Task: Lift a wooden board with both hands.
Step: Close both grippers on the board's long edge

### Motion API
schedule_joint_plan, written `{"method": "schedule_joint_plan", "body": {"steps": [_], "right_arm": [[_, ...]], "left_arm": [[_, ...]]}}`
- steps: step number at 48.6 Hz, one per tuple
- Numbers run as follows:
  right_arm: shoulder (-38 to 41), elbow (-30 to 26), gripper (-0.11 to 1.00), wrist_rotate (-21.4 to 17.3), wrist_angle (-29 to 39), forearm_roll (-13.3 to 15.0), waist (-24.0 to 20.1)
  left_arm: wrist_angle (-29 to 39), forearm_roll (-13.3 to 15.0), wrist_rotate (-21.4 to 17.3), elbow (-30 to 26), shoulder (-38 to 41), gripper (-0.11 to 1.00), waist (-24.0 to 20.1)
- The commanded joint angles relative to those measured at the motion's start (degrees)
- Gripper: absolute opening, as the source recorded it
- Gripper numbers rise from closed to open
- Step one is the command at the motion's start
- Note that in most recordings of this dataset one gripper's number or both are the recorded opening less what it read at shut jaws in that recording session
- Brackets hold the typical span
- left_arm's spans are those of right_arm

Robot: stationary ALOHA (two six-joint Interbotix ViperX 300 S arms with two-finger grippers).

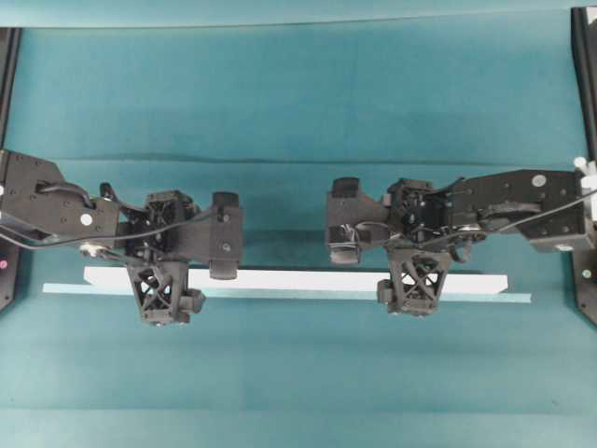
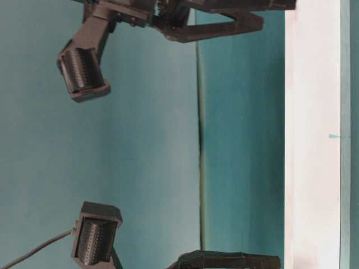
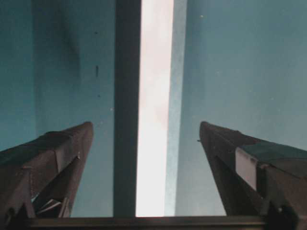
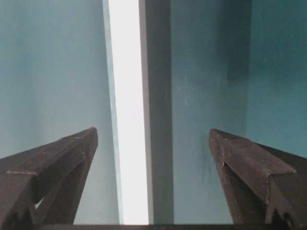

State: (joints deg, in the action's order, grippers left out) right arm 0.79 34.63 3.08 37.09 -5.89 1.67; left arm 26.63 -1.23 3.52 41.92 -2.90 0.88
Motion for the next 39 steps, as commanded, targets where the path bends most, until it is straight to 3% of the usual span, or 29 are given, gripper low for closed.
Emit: {"method": "schedule_joint_plan", "body": {"steps": [1, 39], "right_arm": [[1.58, -0.09, 0.95, -0.09, -0.97, -0.18, -0.44], [4.75, 2.37, 0.95, -0.44, -6.24, -0.18, -0.88]], "left_arm": [[-1.14, -0.09, 0.09, 0.09, -0.26, 0.99, -0.26], [-5.71, -0.26, 0.09, 1.85, 2.37, 0.99, -0.35]]}}
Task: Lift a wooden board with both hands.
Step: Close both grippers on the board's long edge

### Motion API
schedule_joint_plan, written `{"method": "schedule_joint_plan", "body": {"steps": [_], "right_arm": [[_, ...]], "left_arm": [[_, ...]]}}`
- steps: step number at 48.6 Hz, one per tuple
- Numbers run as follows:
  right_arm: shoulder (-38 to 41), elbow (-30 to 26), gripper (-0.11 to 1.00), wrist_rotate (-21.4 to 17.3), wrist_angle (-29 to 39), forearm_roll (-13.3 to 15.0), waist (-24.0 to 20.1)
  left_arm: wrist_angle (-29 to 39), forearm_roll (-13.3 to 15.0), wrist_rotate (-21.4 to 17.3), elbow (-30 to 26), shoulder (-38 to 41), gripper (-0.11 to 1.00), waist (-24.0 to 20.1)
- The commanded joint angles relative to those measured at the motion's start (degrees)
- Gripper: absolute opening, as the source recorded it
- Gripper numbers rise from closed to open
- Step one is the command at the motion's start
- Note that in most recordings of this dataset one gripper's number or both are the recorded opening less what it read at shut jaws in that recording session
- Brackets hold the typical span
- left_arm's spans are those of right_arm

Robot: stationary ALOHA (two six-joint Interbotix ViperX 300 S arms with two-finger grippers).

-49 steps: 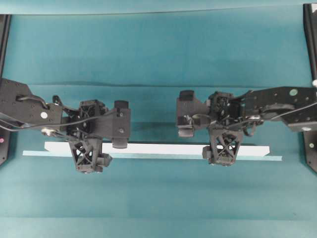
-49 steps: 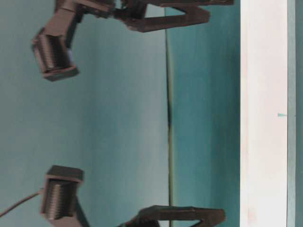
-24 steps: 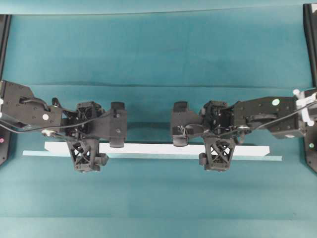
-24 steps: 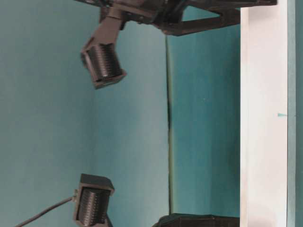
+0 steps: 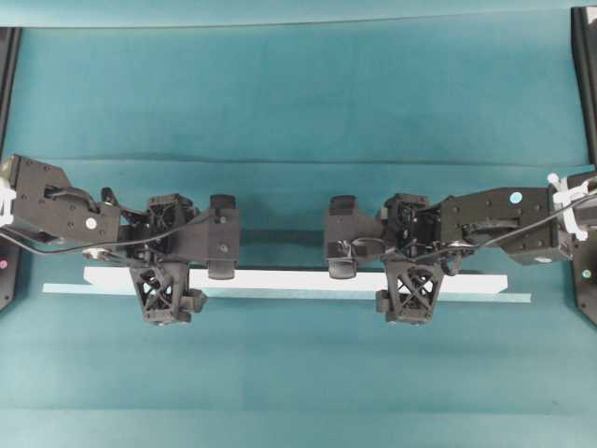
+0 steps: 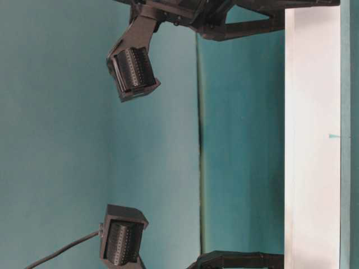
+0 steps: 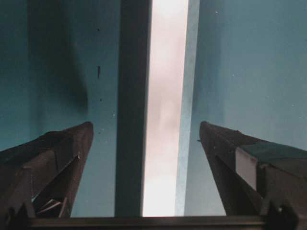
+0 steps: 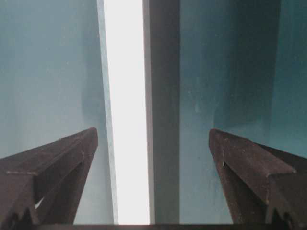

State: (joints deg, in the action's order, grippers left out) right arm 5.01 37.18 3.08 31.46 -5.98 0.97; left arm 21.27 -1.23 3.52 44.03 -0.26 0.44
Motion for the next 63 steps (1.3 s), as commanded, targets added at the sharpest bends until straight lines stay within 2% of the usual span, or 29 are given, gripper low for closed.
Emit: {"method": "schedule_joint_plan", "body": {"steps": [1, 13, 18, 22, 29, 32, 49, 63], "right_arm": [[0.53, -0.18, 0.95, -0.44, -0.7, -0.09, -0.18], [1.05, -0.18, 0.94, -0.44, -1.05, -0.09, -0.26], [1.05, -0.18, 0.85, -0.44, -0.97, -0.09, -0.53], [1.05, -0.35, 0.68, -0.53, -0.18, -0.09, -0.79], [1.23, -0.35, 0.26, -0.53, 0.97, -0.35, -1.49], [1.23, -0.35, 0.21, -0.53, 0.97, -0.62, -1.58], [1.23, -0.44, 0.21, -0.53, 1.49, -0.7, -1.58], [0.62, -1.05, 0.21, -2.99, 2.2, -0.7, -1.58]], "left_arm": [[-0.35, -0.09, 0.0, -0.26, -0.26, 0.99, 0.09], [-0.35, -0.09, 0.26, -0.44, -0.09, 0.98, 0.09], [-0.18, -0.09, 1.05, -0.53, 0.0, 0.91, 0.18], [-0.18, -0.09, 1.41, -0.44, -0.09, 0.73, 0.26], [-0.35, -0.09, 1.41, -0.53, -0.09, 0.3, 0.26], [-0.35, -0.09, 1.32, -0.62, -0.09, 0.18, 0.26], [-0.35, -0.09, 1.49, -0.62, -0.09, 0.18, 0.26], [0.7, -0.09, 1.41, -1.14, -0.97, 0.18, 0.18]]}}
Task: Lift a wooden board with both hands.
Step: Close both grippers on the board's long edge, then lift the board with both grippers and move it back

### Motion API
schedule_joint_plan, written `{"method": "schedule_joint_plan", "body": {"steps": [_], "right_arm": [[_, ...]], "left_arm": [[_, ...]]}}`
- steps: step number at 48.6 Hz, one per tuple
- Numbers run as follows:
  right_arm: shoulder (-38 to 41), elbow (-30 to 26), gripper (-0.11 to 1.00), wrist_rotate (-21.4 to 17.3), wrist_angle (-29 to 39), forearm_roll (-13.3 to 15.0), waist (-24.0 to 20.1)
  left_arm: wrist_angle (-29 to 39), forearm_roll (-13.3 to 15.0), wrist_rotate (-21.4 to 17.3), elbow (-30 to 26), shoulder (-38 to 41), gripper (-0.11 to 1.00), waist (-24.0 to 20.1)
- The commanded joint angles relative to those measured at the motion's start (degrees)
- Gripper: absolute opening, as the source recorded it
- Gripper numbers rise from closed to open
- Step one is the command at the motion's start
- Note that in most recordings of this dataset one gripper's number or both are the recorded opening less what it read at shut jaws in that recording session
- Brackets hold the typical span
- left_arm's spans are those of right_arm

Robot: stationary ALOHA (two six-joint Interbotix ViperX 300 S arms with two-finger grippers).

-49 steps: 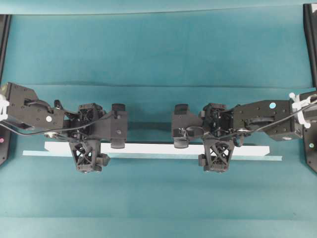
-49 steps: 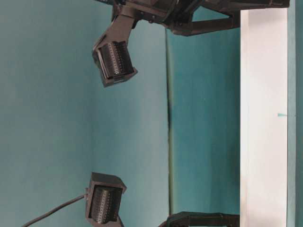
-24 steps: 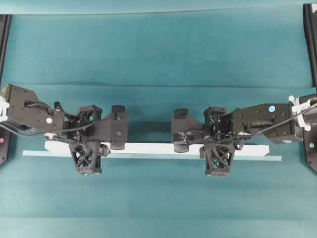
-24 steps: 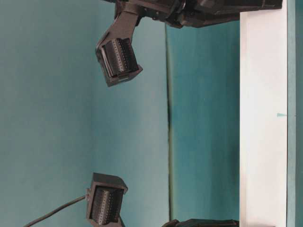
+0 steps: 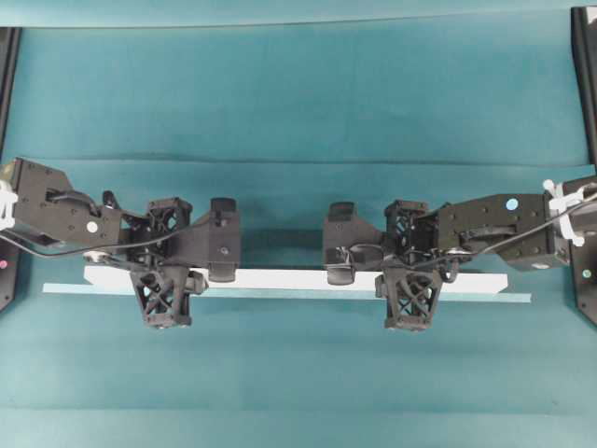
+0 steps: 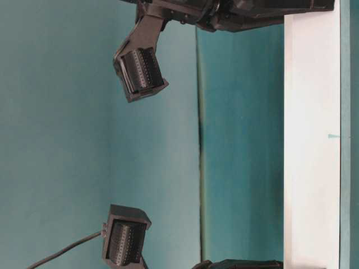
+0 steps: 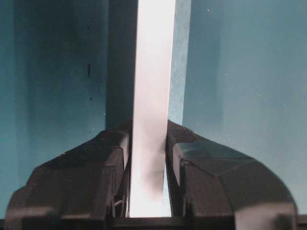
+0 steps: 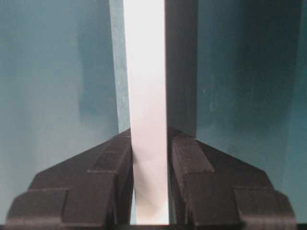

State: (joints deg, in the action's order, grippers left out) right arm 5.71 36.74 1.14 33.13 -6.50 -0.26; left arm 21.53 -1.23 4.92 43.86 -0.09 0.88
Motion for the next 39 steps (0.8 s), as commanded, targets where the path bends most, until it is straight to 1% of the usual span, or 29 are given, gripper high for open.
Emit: {"method": "schedule_joint_plan", "body": {"steps": [1, 10, 19, 30, 39], "right_arm": [[-0.44, -0.88, 0.21, -1.23, 0.88, -0.18, -0.35], [-2.9, -2.99, 0.21, -1.67, 4.39, -0.18, 0.0], [-5.71, -4.66, 0.21, -1.67, 9.58, 0.0, 0.53], [-9.23, -7.12, 0.21, -1.76, 15.56, 0.26, 1.23], [-12.13, -10.46, 0.21, -1.76, 22.24, 0.26, 2.29]], "left_arm": [[0.79, -0.09, 0.0, -1.05, -1.41, 0.18, -0.26], [4.66, -0.09, -0.18, -2.11, -4.66, 0.18, -0.26], [9.76, -0.09, -0.09, -3.34, -8.44, 0.18, -0.35], [17.84, -0.09, -0.09, -7.73, -11.95, 0.18, -0.35], [22.59, -0.09, -0.09, -10.9, -13.71, 0.18, -0.35]]}}
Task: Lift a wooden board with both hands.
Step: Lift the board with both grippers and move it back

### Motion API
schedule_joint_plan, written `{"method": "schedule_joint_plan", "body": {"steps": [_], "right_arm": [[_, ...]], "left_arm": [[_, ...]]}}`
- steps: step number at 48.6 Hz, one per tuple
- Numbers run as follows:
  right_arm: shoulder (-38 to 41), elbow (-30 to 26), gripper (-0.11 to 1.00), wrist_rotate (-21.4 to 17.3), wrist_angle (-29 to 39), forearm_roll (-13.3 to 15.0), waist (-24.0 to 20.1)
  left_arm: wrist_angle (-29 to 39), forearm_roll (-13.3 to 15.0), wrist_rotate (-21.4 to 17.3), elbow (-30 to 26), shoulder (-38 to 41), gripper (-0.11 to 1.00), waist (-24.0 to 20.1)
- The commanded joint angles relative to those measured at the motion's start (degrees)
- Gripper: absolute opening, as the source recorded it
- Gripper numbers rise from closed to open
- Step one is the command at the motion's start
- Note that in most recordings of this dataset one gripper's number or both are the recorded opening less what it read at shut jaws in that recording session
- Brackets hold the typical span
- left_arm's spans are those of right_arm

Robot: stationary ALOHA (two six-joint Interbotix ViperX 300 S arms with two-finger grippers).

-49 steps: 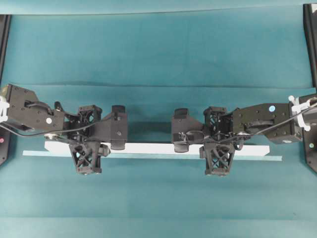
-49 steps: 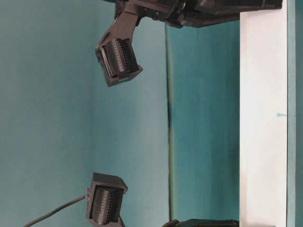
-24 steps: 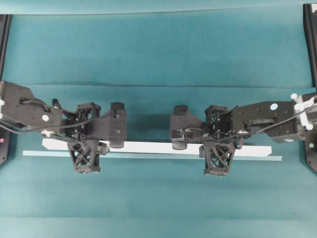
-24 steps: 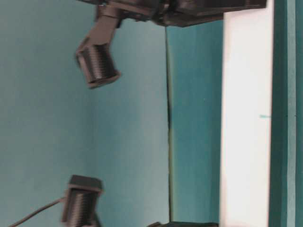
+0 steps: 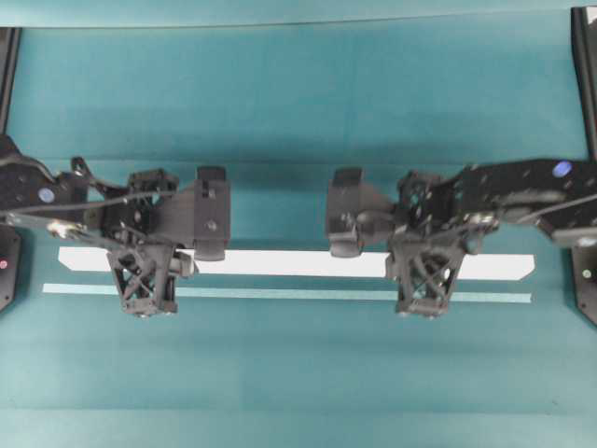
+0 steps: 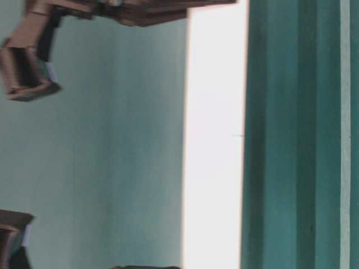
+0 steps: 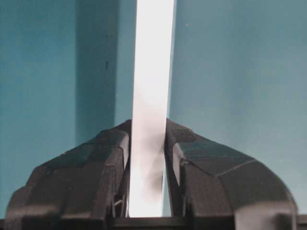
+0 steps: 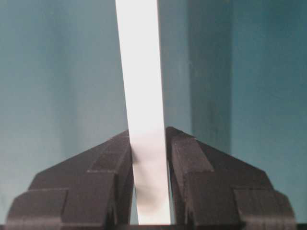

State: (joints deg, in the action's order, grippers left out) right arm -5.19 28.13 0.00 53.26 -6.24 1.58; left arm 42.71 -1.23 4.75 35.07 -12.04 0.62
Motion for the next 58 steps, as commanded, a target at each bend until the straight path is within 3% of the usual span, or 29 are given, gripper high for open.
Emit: {"method": "schedule_joint_plan", "body": {"steps": [1, 36, 58], "right_arm": [[-1.41, -2.29, 0.21, -0.62, 2.72, 0.09, 0.62], [-2.9, -14.59, 0.21, -0.88, 20.83, 0.88, 1.23], [-2.99, -26.19, 0.21, -4.75, 32.17, 0.97, 1.05]], "left_arm": [[1.85, -0.09, 0.09, -2.46, -1.93, 0.18, -0.09], [18.11, -0.09, 0.18, -13.97, -6.15, 0.18, -0.35], [25.31, -0.09, 0.44, -21.27, -6.33, 0.18, -0.97]]}}
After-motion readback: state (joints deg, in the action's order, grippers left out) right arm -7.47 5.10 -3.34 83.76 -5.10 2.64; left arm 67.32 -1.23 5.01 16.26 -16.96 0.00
